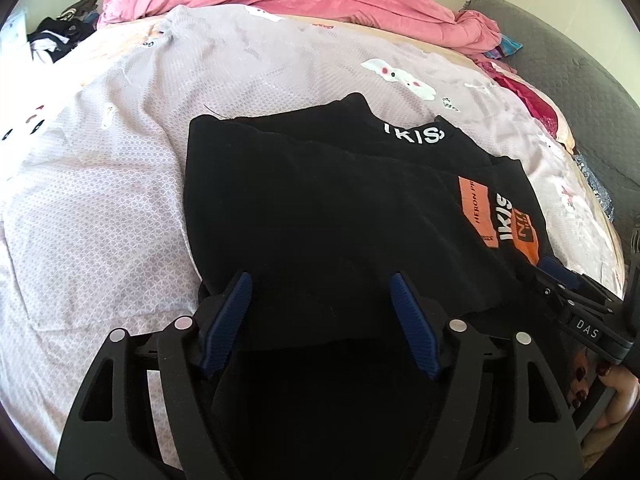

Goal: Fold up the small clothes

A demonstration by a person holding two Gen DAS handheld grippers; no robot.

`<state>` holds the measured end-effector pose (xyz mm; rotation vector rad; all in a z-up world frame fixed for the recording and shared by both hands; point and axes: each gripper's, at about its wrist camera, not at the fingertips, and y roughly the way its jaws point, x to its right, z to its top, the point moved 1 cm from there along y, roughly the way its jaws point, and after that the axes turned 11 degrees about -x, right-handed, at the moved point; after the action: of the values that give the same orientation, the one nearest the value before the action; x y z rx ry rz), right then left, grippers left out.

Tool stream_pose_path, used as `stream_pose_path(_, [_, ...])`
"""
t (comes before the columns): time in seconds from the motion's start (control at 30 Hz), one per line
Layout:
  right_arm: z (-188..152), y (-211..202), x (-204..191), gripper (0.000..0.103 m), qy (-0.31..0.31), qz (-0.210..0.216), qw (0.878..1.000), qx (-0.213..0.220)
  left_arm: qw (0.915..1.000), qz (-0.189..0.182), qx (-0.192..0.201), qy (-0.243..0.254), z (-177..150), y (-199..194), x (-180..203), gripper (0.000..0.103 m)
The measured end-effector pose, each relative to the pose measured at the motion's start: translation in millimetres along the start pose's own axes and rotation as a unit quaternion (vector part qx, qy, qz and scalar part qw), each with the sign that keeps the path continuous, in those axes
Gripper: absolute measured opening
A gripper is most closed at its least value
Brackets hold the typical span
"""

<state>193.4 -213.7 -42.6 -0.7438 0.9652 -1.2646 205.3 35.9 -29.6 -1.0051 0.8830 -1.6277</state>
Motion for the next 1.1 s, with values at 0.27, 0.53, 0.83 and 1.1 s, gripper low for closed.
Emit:
stream_pose_path(0.27, [-8,0,11,0.079,0.036,0.017,0.999,-0.016,1.0000,0.001,0.004,-0.003,-6,-8,1,0.067])
stream_pose_path(0.53, [-11,-14,14,0.081,0.044,0.020,0.999,-0.004,0.9998,0.005,0.018,-0.009,-13,-26,6,0.074])
stream_pose_path(0.83, [-8,-35,9,0.095,0.039,0.036,0.998,0.024,0.9988,0.015,0.041,-0.021,-18,-51,8,0.085])
stream_pose_path(1.1, [-8,-51,2,0.095,0.030,0.044,0.998,0.038,0.9971,0.035,0.063,-0.027,-26,-75,7,0.094])
